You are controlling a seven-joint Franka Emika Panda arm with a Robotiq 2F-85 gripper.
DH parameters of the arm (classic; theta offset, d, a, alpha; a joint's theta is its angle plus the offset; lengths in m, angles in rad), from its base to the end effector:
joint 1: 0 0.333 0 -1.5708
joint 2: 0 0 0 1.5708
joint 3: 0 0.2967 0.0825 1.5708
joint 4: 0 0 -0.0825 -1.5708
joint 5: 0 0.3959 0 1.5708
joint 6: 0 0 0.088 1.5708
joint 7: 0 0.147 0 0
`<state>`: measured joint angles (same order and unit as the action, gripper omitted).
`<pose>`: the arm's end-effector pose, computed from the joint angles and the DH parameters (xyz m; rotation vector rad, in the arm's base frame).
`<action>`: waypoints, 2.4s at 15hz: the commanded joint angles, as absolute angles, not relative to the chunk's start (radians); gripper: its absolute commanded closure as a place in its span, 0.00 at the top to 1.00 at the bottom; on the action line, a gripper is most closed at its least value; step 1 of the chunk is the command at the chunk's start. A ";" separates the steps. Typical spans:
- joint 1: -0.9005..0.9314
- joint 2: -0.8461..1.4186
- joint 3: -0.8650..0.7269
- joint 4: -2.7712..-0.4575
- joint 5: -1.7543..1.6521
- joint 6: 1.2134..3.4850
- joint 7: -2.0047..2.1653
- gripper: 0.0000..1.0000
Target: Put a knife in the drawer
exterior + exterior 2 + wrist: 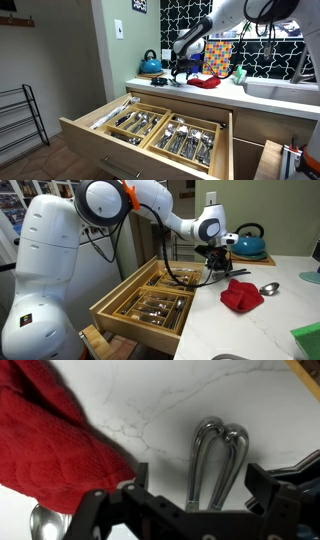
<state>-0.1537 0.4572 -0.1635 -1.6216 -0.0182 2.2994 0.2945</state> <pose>0.6768 -0.2117 0.3220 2.9100 -0.8627 0.3434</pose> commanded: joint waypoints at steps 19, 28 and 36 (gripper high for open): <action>-0.169 0.585 -0.169 -1.452 0.048 2.127 0.323 0.42; -0.161 0.577 -0.182 -1.449 0.030 2.100 0.344 0.05; -0.129 0.400 -0.198 -1.629 -0.015 2.225 0.340 0.05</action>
<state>-0.1584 0.5229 -0.1923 -1.4846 0.0159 2.1507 0.3403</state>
